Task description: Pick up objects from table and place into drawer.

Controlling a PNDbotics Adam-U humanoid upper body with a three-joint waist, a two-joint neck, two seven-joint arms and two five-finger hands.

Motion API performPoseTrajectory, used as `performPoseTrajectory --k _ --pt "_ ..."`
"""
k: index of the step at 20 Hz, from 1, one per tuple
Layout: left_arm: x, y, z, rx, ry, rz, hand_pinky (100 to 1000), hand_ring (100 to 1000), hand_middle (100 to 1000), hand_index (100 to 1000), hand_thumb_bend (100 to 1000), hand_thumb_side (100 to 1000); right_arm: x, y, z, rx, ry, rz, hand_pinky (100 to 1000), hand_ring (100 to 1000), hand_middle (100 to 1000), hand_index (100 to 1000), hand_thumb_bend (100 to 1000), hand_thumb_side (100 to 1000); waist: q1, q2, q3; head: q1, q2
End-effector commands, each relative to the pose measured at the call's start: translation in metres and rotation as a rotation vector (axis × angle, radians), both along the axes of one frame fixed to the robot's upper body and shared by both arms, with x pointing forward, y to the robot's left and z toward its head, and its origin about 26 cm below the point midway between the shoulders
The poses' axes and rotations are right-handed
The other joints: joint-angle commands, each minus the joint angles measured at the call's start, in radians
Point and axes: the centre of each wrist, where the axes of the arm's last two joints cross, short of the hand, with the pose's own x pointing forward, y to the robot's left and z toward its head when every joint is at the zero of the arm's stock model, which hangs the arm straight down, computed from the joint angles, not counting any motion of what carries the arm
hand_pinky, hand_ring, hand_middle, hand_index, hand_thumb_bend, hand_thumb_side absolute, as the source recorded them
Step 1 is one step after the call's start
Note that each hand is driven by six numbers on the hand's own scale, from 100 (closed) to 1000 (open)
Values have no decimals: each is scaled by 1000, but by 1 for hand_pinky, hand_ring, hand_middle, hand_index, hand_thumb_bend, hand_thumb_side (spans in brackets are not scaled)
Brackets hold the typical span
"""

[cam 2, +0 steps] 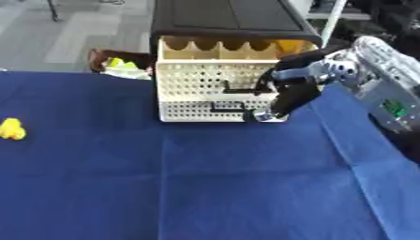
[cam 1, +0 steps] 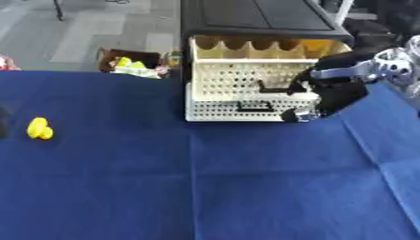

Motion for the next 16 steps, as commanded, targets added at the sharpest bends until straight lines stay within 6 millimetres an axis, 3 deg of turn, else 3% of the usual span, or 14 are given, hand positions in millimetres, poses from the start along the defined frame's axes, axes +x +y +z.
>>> performPoseTrajectory --k 1,16 --pt "-4 2 11 10 -34 -1 428 620 605 704 100 549 -11 -8 14 -12 -36 -16 343 196 200 890 428 885 2 -27 -3 -1 -4" --pt "-4 2 12 7 -37 -3 424 621 605 704 100 550 -25 -12 10 -13 -23 -12 335 195 199 887 430 887 2 -26 -7 -3 -9"
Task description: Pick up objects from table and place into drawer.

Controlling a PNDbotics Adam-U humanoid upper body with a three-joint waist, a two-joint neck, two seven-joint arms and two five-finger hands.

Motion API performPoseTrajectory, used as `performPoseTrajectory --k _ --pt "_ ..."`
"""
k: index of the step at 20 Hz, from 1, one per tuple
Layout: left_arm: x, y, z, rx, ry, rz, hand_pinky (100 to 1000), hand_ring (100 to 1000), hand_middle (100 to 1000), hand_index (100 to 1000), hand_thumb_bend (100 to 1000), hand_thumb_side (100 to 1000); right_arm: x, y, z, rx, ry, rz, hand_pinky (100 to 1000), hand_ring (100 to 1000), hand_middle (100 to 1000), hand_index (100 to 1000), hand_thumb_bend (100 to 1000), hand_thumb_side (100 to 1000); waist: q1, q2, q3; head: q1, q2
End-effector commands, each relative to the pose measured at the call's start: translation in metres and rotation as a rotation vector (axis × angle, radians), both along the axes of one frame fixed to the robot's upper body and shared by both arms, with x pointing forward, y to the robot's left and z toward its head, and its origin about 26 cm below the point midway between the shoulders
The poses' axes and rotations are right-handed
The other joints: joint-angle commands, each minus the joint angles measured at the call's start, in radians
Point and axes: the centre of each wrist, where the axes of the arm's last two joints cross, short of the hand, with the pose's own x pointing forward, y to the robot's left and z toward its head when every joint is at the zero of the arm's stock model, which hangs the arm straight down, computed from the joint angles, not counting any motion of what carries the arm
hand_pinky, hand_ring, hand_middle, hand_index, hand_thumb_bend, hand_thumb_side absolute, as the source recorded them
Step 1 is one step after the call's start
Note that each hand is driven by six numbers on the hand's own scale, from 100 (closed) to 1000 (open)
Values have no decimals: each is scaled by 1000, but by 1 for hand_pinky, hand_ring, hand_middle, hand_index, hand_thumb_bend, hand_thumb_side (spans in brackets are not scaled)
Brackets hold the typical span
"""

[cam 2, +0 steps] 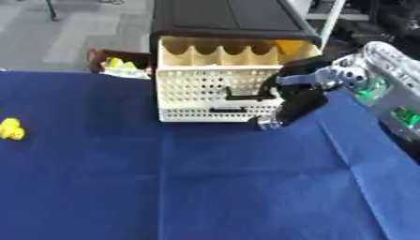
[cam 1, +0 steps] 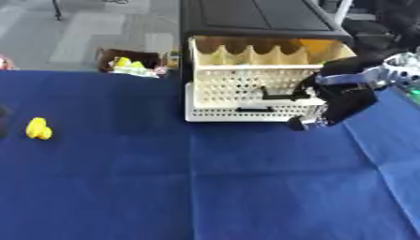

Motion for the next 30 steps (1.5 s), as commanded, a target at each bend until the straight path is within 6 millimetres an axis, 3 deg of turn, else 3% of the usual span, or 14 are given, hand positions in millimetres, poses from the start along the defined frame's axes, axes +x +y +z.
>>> performPoseTrajectory --k 1,16,30 --pt "-4 2 11 9 -32 2 424 621 605 705 100 550 -10 -9 15 -4 -32 -19 335 195 199 887 430 887 3 -26 -2 -2 -9" --pt "-4 2 12 -1 -34 -4 420 622 604 705 100 551 -21 -8 8 -9 -6 3 328 194 198 885 429 888 5 -31 -1 -6 -9" --pt "-4 1 12 4 -33 -4 419 622 604 705 100 551 -23 -5 10 6 -9 6 341 199 207 936 418 892 5 -28 3 -9 -11"
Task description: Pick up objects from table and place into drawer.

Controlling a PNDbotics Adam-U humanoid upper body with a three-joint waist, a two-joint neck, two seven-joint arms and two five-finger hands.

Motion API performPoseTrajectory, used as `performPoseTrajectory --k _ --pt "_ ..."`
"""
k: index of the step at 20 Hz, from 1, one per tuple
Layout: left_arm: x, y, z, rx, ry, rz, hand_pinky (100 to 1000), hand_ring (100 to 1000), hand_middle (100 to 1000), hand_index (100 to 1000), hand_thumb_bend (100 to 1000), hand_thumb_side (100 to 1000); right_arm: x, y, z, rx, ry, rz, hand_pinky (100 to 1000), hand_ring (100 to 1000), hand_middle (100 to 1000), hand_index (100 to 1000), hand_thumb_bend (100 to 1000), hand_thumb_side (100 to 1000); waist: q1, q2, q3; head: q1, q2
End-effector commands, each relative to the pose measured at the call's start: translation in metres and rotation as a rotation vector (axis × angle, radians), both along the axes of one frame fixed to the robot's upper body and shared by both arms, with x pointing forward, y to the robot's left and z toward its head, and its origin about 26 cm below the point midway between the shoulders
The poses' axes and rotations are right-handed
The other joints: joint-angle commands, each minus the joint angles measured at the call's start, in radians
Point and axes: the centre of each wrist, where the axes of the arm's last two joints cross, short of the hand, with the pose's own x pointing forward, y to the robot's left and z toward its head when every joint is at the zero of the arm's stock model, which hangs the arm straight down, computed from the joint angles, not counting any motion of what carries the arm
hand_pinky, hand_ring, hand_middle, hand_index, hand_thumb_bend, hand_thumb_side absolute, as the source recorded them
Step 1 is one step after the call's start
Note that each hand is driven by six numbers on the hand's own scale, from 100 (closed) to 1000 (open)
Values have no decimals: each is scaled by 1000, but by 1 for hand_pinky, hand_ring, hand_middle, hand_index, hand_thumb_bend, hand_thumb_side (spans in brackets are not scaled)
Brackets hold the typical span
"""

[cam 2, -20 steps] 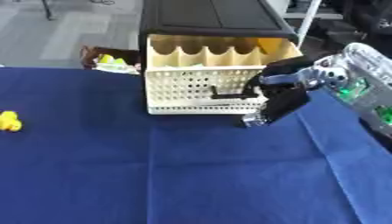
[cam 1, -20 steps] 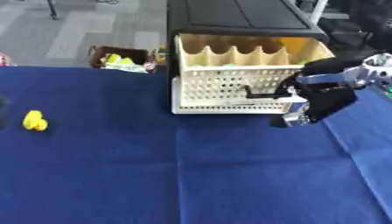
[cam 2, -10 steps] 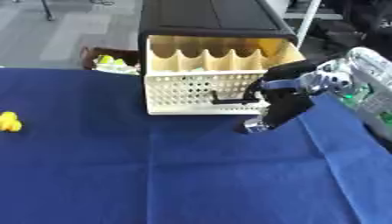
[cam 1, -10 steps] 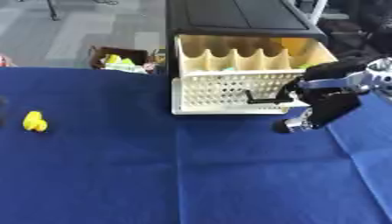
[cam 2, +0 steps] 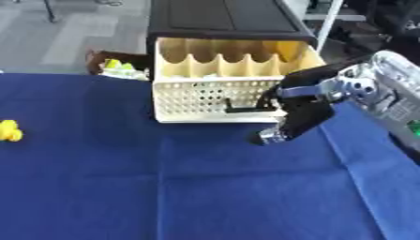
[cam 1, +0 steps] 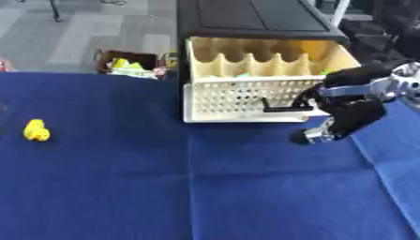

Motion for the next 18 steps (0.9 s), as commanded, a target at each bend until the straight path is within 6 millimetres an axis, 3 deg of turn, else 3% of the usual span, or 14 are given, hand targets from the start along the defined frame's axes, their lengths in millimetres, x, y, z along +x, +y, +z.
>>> performPoseTrajectory --k 1,9,18 --pt "-4 2 11 16 -35 4 418 622 604 704 100 551 -8 -6 15 0 -39 -9 338 197 205 933 424 892 2 -25 0 -3 -10" --pt "-4 2 11 17 -37 6 417 622 604 703 100 550 -11 -5 15 5 -40 1 343 191 201 931 421 893 1 -24 1 -5 -12" --pt "-4 3 11 19 -38 10 417 623 604 703 100 550 -31 -2 27 32 -111 38 362 173 188 930 406 896 1 -22 -2 -2 -12"
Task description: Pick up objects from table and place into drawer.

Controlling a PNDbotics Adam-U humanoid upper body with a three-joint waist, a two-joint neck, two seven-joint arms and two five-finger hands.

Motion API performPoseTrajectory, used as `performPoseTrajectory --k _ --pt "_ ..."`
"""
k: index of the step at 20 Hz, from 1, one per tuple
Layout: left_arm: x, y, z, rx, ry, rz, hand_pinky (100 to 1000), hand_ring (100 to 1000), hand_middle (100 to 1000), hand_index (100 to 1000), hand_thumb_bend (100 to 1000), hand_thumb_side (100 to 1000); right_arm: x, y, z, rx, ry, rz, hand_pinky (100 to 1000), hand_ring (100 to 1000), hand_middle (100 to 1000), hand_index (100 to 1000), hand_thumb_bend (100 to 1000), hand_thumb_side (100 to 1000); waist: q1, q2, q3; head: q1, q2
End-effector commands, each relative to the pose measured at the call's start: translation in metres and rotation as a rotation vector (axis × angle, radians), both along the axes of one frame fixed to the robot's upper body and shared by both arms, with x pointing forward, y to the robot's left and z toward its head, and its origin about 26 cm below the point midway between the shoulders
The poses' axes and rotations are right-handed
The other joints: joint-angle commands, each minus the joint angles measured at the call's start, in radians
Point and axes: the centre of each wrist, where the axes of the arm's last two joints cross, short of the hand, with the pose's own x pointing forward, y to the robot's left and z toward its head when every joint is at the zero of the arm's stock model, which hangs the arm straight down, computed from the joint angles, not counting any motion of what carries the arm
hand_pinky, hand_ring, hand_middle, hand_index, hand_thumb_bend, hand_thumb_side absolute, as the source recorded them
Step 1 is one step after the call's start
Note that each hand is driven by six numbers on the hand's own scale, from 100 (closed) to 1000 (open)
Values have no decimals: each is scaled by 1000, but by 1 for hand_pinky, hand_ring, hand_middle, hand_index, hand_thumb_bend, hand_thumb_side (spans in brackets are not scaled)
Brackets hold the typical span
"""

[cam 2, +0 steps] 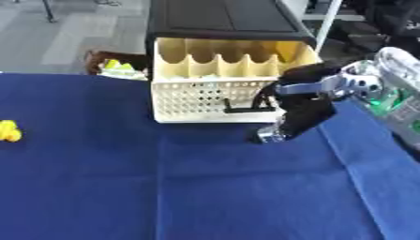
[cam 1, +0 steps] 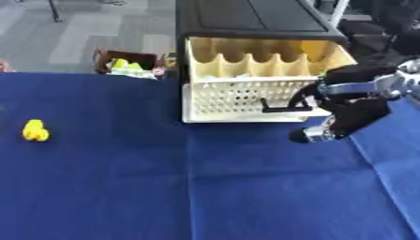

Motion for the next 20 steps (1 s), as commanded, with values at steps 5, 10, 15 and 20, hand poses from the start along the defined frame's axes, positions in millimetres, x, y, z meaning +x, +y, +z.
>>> performPoseTrajectory --k 5,10,15,20 --pt "-4 1 10 21 -37 4 416 623 604 703 100 549 -14 -7 17 17 -80 -24 367 170 186 931 403 897 2 -21 0 1 -16" --pt "-4 2 11 20 -41 5 416 623 604 702 100 549 -19 -8 20 32 -112 -13 377 155 176 928 390 900 3 -19 3 4 -12" --pt "-4 2 12 15 -48 9 417 624 605 704 100 550 -36 -11 28 96 -172 21 405 111 147 919 342 923 5 -17 2 8 -9" --pt "-4 4 13 9 -55 16 417 624 606 705 100 549 -59 -10 37 211 -248 90 436 100 107 896 221 969 9 -16 3 17 -4"
